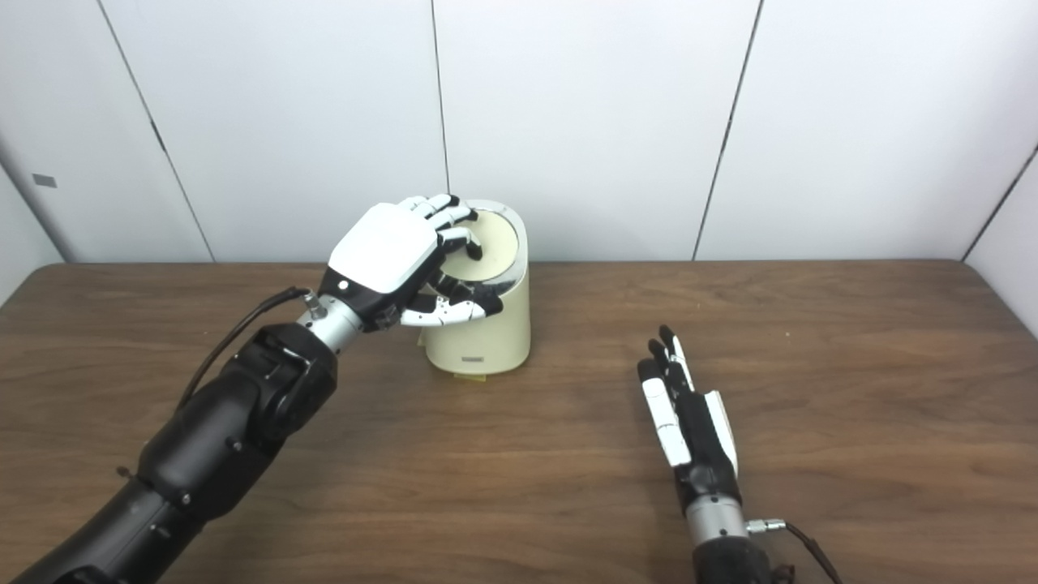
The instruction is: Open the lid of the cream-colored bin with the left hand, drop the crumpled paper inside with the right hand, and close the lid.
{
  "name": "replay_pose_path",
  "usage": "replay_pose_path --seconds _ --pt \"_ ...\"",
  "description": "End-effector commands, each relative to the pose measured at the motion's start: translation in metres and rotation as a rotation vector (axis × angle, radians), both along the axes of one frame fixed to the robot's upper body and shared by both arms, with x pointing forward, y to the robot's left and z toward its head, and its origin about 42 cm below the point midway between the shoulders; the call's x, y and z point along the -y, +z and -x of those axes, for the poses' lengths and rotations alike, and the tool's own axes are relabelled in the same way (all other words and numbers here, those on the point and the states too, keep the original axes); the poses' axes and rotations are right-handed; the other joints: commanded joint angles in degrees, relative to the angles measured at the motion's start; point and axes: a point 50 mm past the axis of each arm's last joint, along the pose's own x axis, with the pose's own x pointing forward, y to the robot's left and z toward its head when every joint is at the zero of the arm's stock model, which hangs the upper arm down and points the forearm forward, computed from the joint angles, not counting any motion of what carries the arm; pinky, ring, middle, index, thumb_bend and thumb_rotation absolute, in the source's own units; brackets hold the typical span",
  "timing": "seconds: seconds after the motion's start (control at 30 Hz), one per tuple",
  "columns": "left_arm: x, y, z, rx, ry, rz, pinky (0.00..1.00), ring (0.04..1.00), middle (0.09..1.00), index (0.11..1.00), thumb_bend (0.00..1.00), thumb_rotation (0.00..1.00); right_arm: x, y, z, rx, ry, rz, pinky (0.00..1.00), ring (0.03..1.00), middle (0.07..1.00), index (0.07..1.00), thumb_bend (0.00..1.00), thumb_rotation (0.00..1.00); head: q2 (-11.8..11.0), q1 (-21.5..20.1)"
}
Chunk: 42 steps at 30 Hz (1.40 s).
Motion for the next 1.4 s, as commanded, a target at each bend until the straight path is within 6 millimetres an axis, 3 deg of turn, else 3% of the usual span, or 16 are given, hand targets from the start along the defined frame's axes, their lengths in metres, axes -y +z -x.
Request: replay_pose_path --seconds 0.0,0.17,0.33,0.43,0.6,0.67,0.83,1.03,1.17,1.37 --pt "-0.006 -0.010 0.000 -0.086 0.005 -0.007 0.84 0.897 0.857 0.661 0.56 0.86 0.004 0.004 -0.006 0.015 -0.004 -0.011 0.94 0.983 0.972 1.000 0.62 1.00 -0.14 -0.03" --pt "-0.012 0.014 0.000 -0.156 0.017 0.184 0.81 0.875 0.839 0.674 0.54 0.85 0.005 0.003 -0.007 0.010 -0.004 -0.027 0.95 0.991 0.975 1.000 0.64 1.00 -0.40 0.01" --pt "-0.022 0.039 0.001 -0.261 0.056 0.610 0.74 0.832 0.819 0.759 0.52 0.81 0.005 0.004 -0.008 0.015 0.000 -0.029 0.95 0.990 0.974 1.000 0.62 1.00 -0.51 0.19" --pt "-0.026 0.043 0.005 -0.339 0.063 0.855 0.83 0.874 0.861 0.867 0.48 0.84 0.006 0.005 -0.008 0.021 0.002 -0.012 0.94 0.981 0.969 1.000 0.64 1.00 -0.61 0.37" --pt "-0.035 0.041 0.027 -0.381 0.020 1.078 0.82 0.886 0.902 0.947 0.49 0.88 0.007 0.006 -0.009 0.024 0.004 -0.012 0.94 0.979 0.965 1.000 0.63 1.00 -0.49 0.72" --pt "-0.039 0.039 0.035 -0.405 0.019 1.153 0.86 0.908 0.921 0.976 0.48 0.85 0.008 0.007 -0.009 0.025 0.008 -0.013 0.95 0.981 0.966 1.000 0.63 1.00 -0.26 0.94" --pt "-0.049 0.020 0.058 -0.428 0.062 1.294 0.91 0.921 0.930 0.988 0.48 0.86 0.009 0.007 -0.009 0.029 0.006 -0.004 0.93 0.973 0.960 1.000 0.60 1.00 -0.16 1.75" --pt "-0.056 -0.021 0.097 -0.458 0.110 1.428 0.91 0.936 0.950 1.000 0.46 0.90 0.010 0.008 -0.007 0.030 0.020 -0.030 0.96 0.980 0.968 1.000 0.59 1.00 0.21 1.94" --pt "-0.068 -0.050 0.119 -0.506 0.180 1.495 0.98 0.980 0.983 1.000 0.47 0.96 0.009 0.012 -0.005 0.051 0.035 -0.055 0.99 0.978 0.974 1.000 0.58 1.00 0.44 1.59" --pt "-0.084 -0.079 0.139 -0.545 0.230 1.549 1.00 1.000 1.000 1.000 0.44 1.00 0.007 0.017 0.000 0.077 0.033 -0.121 0.99 0.975 0.970 0.999 0.59 0.99 0.71 1.01"
